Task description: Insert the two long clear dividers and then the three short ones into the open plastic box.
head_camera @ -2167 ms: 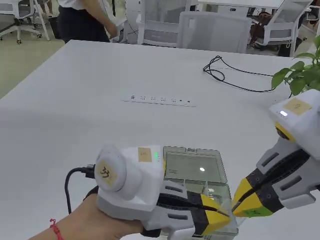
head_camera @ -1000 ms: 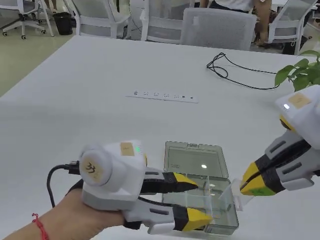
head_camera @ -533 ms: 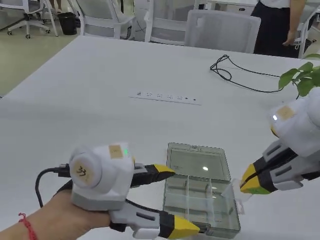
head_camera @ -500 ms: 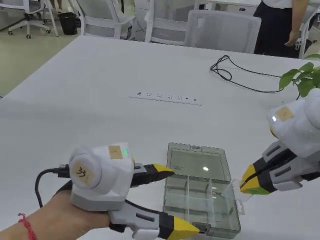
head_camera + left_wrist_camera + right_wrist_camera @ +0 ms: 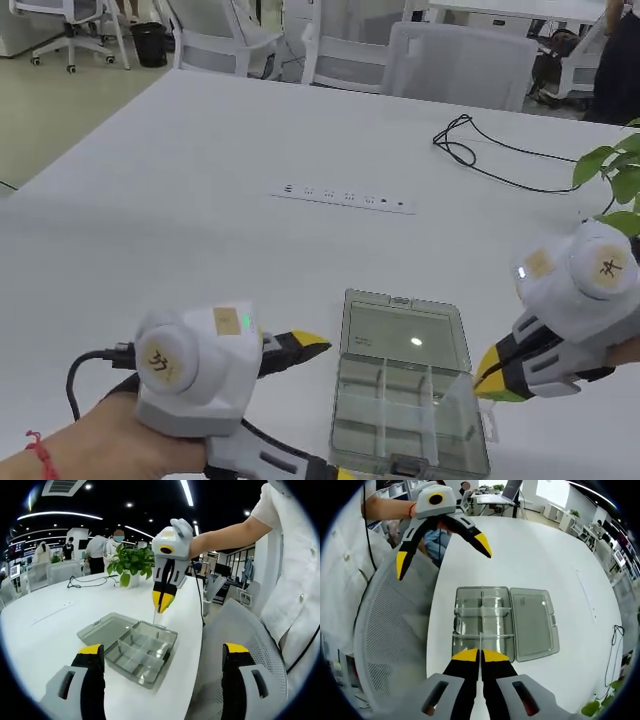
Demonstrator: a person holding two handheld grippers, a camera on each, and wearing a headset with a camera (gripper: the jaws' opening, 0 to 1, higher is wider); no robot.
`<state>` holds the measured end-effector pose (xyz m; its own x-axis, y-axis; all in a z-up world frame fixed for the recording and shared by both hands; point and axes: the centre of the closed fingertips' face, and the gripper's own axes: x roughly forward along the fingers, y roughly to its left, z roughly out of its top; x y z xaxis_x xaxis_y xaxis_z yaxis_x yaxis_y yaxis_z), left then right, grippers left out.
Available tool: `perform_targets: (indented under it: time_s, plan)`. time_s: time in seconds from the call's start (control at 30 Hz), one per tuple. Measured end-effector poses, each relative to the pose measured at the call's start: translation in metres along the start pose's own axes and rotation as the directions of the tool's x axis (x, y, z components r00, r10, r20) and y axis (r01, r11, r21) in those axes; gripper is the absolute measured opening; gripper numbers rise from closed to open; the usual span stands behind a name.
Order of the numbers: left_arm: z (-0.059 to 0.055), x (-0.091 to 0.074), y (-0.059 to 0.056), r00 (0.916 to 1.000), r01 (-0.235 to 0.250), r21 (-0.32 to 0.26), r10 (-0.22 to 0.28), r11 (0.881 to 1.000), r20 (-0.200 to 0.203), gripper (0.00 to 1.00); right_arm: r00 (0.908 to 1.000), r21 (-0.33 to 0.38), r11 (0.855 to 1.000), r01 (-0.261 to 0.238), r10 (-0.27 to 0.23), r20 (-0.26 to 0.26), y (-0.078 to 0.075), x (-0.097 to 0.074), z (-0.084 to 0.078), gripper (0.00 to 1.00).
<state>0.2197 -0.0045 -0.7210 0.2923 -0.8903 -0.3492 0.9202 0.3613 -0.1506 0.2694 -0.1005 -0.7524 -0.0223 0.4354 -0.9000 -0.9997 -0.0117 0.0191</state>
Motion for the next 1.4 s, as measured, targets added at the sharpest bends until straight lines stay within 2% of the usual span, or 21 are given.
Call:
perform_targets:
  time_s: [0.17,0.77,1.4]
  plan:
    - [-0.005,-0.001,0.001,0.9999,0.005,-0.008,-0.005,1.000,-0.009,1.00,0.9999,-0.003,1.000,-0.004,0.004,-0.014,-0.002,0.007,-0.002,0.03]
    - [-0.007,-0.001,0.002,1.0000,-0.004,-0.031,0.005,1.000,0.003,1.00,0.9988,0.017,1.000,-0.022,0.023,-0.044,-0.004,0.023,-0.010,0.03]
    - [-0.006,0.000,0.005,0.9999,-0.009,-0.038,0.009,0.999,0.009,1.00,0.9995,0.021,0.999,-0.028,0.028,-0.016,-0.004,0.039,-0.018,0.03]
